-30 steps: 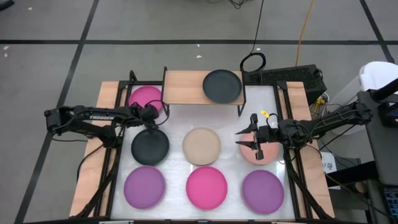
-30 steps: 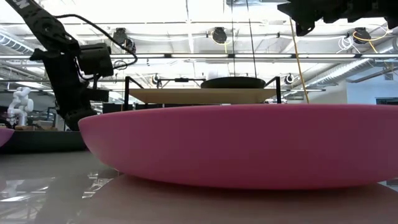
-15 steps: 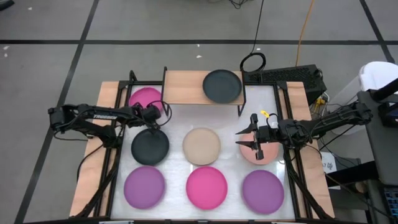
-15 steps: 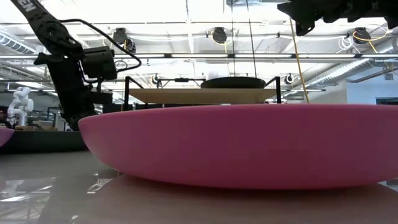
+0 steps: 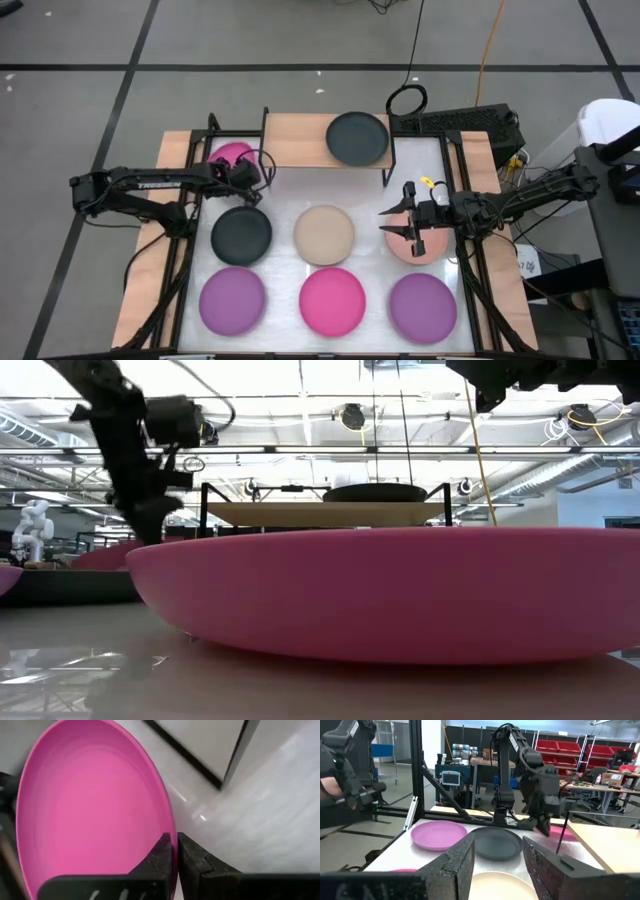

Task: Place and stack plates onto a shelf
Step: Stack the top pink plate on top of the black plate on the shelf

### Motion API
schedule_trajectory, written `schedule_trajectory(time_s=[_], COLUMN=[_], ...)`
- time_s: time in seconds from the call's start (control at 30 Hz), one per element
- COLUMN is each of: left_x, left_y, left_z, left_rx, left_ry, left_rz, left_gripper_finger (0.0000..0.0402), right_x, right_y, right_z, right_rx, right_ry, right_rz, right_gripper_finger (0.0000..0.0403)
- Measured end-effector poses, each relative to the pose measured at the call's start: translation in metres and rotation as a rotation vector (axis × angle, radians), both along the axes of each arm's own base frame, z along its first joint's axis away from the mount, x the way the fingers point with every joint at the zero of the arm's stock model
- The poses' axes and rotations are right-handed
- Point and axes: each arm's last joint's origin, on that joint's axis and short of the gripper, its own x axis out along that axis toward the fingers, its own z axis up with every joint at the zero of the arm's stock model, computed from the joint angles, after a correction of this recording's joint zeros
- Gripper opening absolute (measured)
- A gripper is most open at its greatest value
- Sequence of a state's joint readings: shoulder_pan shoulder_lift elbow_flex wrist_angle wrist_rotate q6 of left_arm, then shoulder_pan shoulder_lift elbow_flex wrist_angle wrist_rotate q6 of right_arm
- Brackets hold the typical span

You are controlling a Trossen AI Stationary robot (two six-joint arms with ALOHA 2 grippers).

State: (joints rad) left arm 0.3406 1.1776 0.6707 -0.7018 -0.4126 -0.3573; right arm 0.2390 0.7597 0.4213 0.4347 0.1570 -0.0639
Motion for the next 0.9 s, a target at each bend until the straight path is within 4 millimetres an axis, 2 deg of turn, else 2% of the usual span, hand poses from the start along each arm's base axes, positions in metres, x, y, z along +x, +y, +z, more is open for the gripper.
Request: schedule_trajectory(time_s=[0.23,0.43,0.6,0.8,0.9], left_x=[0.0,-0.001,0.004,0.033,0.052], left_y=[-0.005,-0.005,-0.003,-0.007,-0.01], left_z=[0.049,0.08,0.105,0.138,0.147], left_rx=[0.087,0.179,0.231,0.373,0.459], left_ry=[-0.002,0.009,-0.034,-0.217,-0.3], left_rz=[0.041,0.076,0.026,-0.271,-0.396], left_gripper_finger=[0.0012,0.0012,0.0012,0.0012,0.0012], right_x=[0.0,0.0,0.0,0.0,0.0], right_y=[0.0,0.0,0.0,0.0,0.0], right_z=[0.0,0.0,0.0,0.001,0.003], right_rx=[0.004,0.002,0.0,-0.01,-0.021], right_ry=[0.0,0.001,-0.002,-0.01,-0.032], right_rz=[0.003,0.002,0.002,0.001,0.001], right_gripper_finger=[0.0146,0.0146,0.0146,0.0146,0.0146])
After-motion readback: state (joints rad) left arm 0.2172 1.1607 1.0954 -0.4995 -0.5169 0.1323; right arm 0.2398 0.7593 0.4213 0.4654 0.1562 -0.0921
